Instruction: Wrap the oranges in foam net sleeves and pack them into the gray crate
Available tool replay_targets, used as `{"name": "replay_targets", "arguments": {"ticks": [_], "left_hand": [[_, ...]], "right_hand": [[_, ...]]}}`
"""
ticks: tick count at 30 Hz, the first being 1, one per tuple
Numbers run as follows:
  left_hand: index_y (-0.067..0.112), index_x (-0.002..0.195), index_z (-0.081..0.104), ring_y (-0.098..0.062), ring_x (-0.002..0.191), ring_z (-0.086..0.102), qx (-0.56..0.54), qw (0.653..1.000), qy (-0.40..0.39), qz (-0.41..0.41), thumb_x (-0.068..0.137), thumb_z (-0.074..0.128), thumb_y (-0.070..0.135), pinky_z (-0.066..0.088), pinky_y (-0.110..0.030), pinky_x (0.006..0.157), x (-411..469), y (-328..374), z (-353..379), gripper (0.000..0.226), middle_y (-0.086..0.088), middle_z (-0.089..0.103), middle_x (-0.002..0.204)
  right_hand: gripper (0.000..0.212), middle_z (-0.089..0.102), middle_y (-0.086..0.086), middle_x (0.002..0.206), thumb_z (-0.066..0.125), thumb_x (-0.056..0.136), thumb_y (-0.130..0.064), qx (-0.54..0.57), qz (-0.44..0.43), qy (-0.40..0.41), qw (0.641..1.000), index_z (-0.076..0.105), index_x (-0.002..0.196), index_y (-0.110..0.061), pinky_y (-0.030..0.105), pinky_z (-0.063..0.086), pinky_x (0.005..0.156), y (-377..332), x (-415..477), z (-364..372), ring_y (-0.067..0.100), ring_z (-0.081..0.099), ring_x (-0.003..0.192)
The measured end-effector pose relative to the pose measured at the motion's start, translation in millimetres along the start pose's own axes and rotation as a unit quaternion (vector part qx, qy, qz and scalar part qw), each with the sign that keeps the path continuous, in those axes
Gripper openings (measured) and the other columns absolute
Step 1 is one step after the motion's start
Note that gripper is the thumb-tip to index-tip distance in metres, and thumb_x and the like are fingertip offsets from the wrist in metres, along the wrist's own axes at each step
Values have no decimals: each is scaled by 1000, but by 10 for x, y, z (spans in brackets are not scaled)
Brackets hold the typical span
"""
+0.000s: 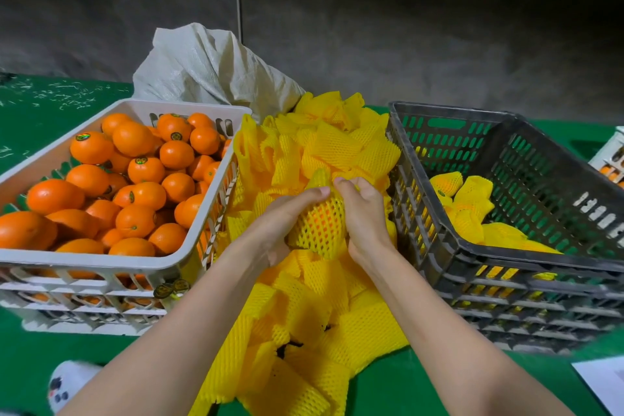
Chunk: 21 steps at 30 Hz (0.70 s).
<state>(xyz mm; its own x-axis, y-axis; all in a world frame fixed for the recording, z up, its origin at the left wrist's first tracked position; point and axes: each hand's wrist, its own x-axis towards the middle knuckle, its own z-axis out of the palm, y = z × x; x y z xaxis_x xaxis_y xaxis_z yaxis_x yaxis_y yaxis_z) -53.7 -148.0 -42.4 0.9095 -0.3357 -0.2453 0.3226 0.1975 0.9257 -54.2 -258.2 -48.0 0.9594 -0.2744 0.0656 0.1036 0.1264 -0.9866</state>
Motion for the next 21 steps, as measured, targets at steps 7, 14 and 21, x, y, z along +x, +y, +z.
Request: {"name": "replay_targets", "arguments": {"ticks": [7,14,21], "left_hand": [[20,105,66,-19,90,70,-53,997,44,46,81,64,38,57,-33,70,-60,51,-108,30,-3,73,99],[28,114,62,-11,102,67,-88,991,-27,98,76,45,63,58,-25,71,-84,114,103,54,6,71,111],[24,126,54,-14,112,62,42,984,31,170,92,26,59,52,-33,92,184,156,878,56,1,65,123]], "right_hand": [[41,44,-20,130,56,89,-34,-114,-149,-163,969,38,126,-38,4,34,92,43,-254,-57,-15,38,119],[52,49,-20,119,75,77,-17,-126,-183,-171,960,48,119,-29,15,39,95,-166,-267,-269,-5,45,114],[53,51,-20,111,72,69,-26,-76,-207,-103,970,47,116,-32,11,46,80,-600,89,-924,-11,52,98]]}}
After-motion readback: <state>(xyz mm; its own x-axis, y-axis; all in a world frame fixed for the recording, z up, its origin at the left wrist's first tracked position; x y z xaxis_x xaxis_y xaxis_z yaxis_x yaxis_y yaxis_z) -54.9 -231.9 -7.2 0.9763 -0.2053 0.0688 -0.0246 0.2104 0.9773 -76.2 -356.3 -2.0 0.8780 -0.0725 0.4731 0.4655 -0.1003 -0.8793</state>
